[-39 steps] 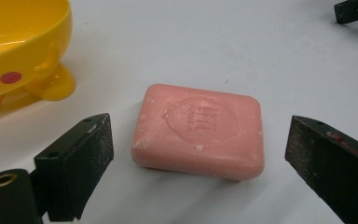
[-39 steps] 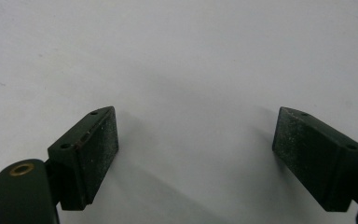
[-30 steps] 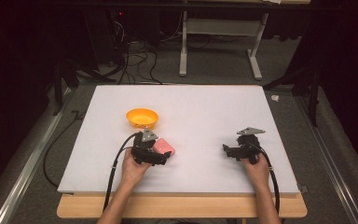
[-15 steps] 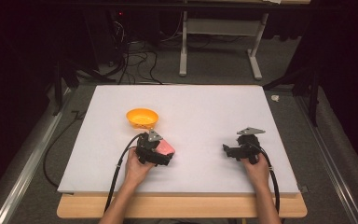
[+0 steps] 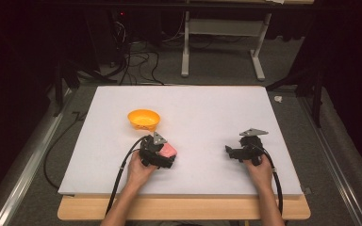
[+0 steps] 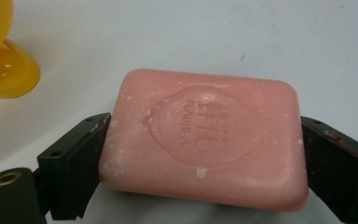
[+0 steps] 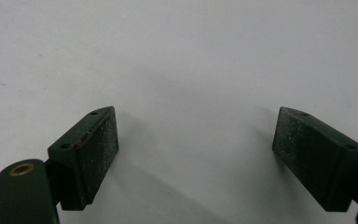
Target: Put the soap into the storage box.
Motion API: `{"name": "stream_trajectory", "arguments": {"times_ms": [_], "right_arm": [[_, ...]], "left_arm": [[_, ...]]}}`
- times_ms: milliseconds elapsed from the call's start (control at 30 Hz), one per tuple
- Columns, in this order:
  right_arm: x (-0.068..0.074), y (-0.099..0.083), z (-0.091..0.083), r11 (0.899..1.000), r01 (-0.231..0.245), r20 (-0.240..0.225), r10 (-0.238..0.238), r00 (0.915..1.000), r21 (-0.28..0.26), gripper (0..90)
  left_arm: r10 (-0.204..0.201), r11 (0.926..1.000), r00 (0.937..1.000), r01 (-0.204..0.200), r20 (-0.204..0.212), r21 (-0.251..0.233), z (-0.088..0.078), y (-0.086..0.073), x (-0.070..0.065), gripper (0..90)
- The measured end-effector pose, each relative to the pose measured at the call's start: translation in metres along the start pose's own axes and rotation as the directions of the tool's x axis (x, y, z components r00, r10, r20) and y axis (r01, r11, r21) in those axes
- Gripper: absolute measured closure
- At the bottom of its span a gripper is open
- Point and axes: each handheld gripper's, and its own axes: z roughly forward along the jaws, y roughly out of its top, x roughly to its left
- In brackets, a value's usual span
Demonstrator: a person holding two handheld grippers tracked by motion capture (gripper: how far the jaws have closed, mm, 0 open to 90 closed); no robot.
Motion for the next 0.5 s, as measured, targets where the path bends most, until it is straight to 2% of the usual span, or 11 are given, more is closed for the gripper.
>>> {"name": "stream_trajectory", "arguments": {"times_ms": [200, 500], "right_arm": [[0.0, 0.0, 0.0, 1.0, 0.0, 0.0, 0.0, 1.0, 0.0, 14.7], [-0.0001, 0.0, 0.0, 1.0, 0.001, 0.0, -0.001, 1.0, 0.0, 14.7]], "left_arm": [[0.007, 0.9999, 1.0, -0.007, 0.003, -0.012, -0.0008, -0.0013, 0.0002, 11.9], [-0.006, 0.9997, 1.0, 0.006, 0.0, -0.023, -0.0022, -0.0029, -0.0007, 13.8]]}}
